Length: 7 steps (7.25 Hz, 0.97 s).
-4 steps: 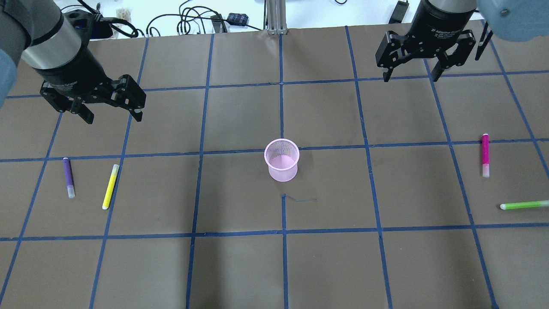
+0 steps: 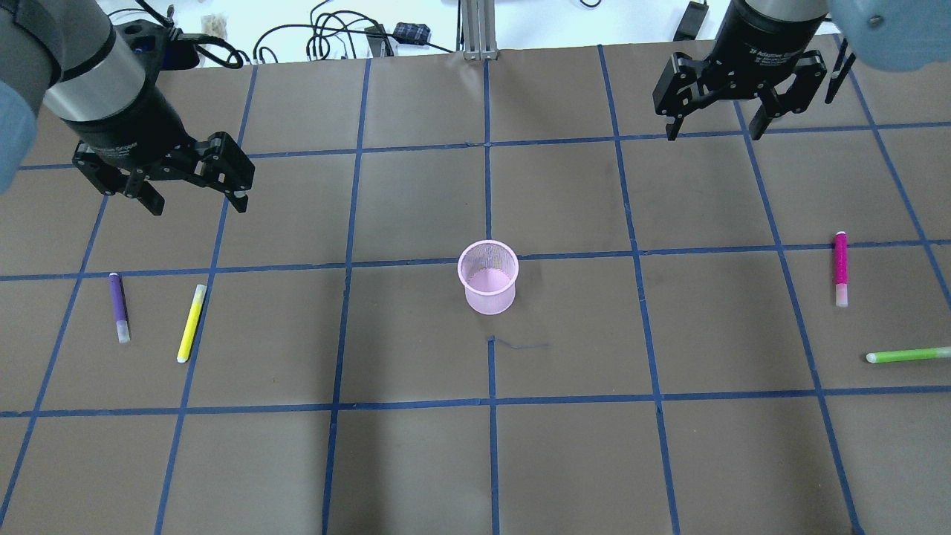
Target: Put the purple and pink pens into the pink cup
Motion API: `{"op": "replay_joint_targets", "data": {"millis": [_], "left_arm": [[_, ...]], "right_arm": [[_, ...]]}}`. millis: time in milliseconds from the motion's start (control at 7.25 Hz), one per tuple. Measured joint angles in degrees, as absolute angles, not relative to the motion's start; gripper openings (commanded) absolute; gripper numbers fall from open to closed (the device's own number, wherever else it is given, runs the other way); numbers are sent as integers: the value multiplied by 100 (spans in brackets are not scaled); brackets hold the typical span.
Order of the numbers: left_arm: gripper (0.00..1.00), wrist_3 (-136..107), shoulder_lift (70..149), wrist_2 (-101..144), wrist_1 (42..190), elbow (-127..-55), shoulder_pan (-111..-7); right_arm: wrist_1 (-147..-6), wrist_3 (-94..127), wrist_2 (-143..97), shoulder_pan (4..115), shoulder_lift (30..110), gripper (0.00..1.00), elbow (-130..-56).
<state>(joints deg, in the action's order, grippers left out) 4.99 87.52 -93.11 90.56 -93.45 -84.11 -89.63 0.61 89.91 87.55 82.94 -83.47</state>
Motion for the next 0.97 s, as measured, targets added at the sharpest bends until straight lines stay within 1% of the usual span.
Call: {"op": "replay_joint_targets", "data": {"millis": [276,552,966], "left_arm": [[100,501,8750,-9347,9065,-9354,-8410],[100,501,8773,-9342,9034,-9350,-8396],[100,497,8816,-9375,9012,-9346,-8195]], "right_arm": [[-8936,-50,8979,8498,8272,100,-8360],[-9058,-691,9030,7979,8007,100,-8434],[-9868,-1417,9192,6659,7421,100,-8718]]}}
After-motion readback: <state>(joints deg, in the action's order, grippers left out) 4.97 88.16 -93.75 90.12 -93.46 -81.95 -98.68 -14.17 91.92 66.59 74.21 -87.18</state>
